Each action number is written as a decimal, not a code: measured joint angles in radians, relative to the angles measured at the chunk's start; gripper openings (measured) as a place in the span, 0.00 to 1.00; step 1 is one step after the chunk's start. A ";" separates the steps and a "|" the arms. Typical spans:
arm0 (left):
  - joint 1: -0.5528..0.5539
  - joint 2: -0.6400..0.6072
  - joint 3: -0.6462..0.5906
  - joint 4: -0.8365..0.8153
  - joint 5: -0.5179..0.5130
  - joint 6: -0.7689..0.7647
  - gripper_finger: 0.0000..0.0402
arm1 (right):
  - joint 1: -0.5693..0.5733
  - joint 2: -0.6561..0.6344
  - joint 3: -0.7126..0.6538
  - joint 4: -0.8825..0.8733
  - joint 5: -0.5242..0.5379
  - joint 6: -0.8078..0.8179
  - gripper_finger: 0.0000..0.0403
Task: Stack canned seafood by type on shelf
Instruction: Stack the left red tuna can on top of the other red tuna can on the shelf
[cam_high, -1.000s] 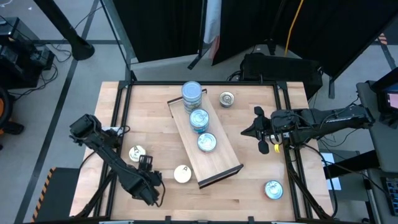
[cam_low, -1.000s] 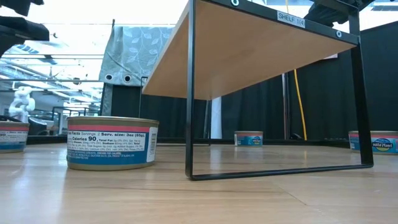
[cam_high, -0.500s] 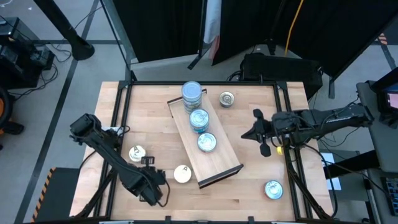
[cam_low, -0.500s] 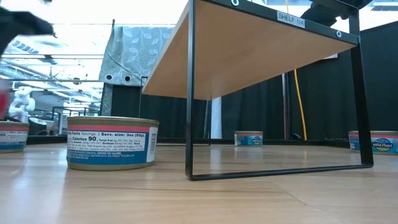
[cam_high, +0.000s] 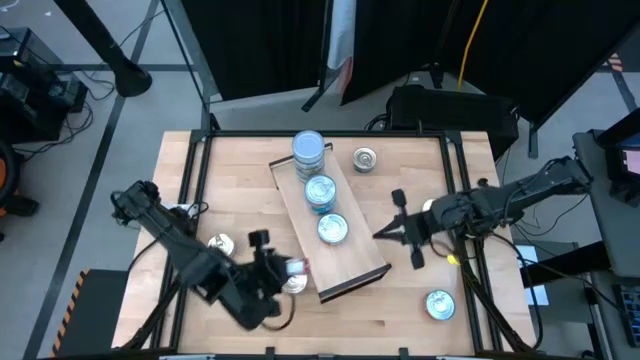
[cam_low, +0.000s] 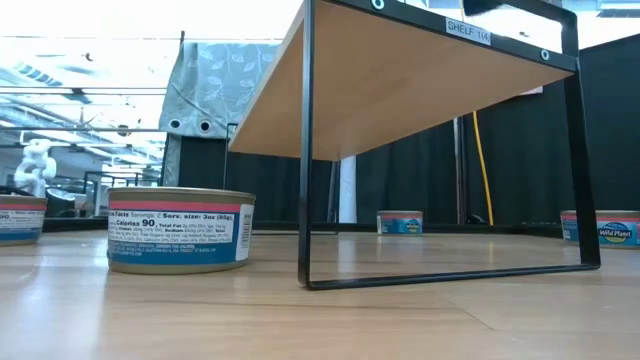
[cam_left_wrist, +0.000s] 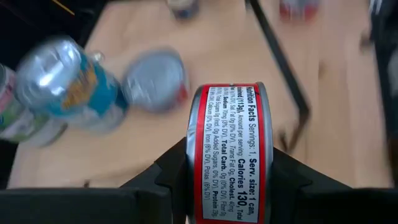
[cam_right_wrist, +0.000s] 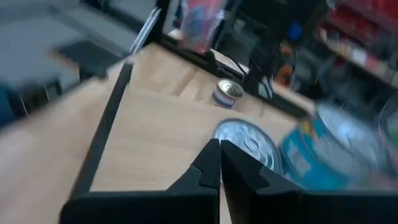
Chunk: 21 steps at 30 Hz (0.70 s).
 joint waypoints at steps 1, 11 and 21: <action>0.024 0.000 0.021 0.024 0.004 0.008 0.35 | 0.019 0.025 0.000 0.020 0.018 -0.067 0.02; 0.355 0.000 0.065 0.316 0.399 -0.109 0.35 | 0.215 0.179 0.000 0.178 0.395 -0.597 0.26; 0.493 -0.008 0.065 0.379 0.633 -0.163 0.35 | 0.363 0.267 0.000 0.535 0.791 -1.206 0.54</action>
